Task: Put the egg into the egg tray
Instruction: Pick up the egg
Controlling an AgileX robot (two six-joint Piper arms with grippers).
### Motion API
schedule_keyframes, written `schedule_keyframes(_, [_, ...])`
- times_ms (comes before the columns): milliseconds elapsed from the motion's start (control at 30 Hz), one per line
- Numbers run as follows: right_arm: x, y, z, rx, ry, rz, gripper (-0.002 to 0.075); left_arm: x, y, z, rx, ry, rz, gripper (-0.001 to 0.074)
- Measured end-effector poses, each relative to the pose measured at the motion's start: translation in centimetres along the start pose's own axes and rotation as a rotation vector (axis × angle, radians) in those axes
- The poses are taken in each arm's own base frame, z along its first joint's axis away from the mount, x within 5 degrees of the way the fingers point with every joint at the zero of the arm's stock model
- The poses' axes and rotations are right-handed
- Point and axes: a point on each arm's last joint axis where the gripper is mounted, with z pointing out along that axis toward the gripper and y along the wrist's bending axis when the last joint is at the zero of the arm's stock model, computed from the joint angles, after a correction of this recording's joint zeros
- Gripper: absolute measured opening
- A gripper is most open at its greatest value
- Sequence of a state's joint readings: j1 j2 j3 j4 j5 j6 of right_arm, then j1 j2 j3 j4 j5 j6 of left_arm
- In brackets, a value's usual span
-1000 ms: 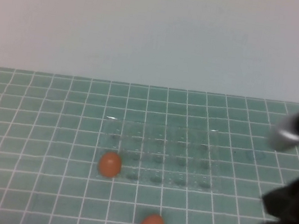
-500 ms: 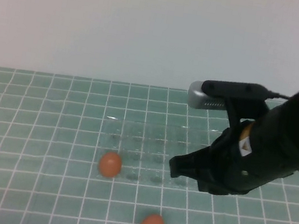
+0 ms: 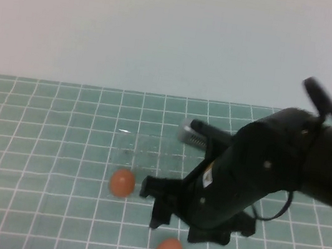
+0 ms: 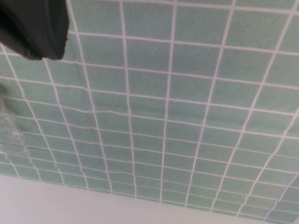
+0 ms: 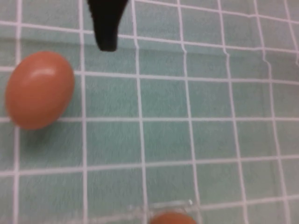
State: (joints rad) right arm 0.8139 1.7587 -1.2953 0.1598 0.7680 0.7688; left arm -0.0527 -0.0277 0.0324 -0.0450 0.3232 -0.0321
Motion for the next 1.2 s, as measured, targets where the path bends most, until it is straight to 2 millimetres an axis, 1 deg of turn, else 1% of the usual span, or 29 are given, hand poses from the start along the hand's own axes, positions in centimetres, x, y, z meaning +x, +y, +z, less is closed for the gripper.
schedule_keyframes(67, [0.5,0.3,1.5,0.013,0.041,0.017,0.0510,0.0,-0.1,0.0,0.017,0.001,0.005,-0.0001])
schedule_keyframes(167, [1.2,0.5,3.4,0.043,0.081,0.023,0.0524,0.0,-0.2,0.0,0.034,0.002,0.010,-0.0001])
schedule_keyframes(333, [1.7,0.3,5.1,0.095,0.116,0.043,0.0530,0.0,-0.2,0.0,0.039,0.003,0.011,-0.0001])
schedule_keyframes(500, [1.6,-0.3,5.8,0.155,0.110,0.022,0.0532,0.0,-0.2,0.0,0.039,0.003,0.011,-0.0001])
schedule_keyframes(667, [1.2,-0.7,5.8,0.198,0.071,0.007,0.0533,0.0,-0.2,0.0,0.039,0.003,0.011,-0.0001])
schedule_keyframes(800, [0.9,-0.6,6.3,0.186,0.046,0.014,0.0533,0.0,-0.2,0.0,0.039,0.003,0.011,-0.0001])
schedule_keyframes(1000, [0.8,-0.7,7.8,0.185,0.042,0.026,0.0533,0.0,-0.2,0.0,0.039,0.003,0.011,-0.0001])
schedule_keyframes(1200, [0.7,-0.7,8.3,0.178,0.036,0.026,0.0532,0.0,-0.2,0.0,0.039,0.003,0.011,-0.0001])
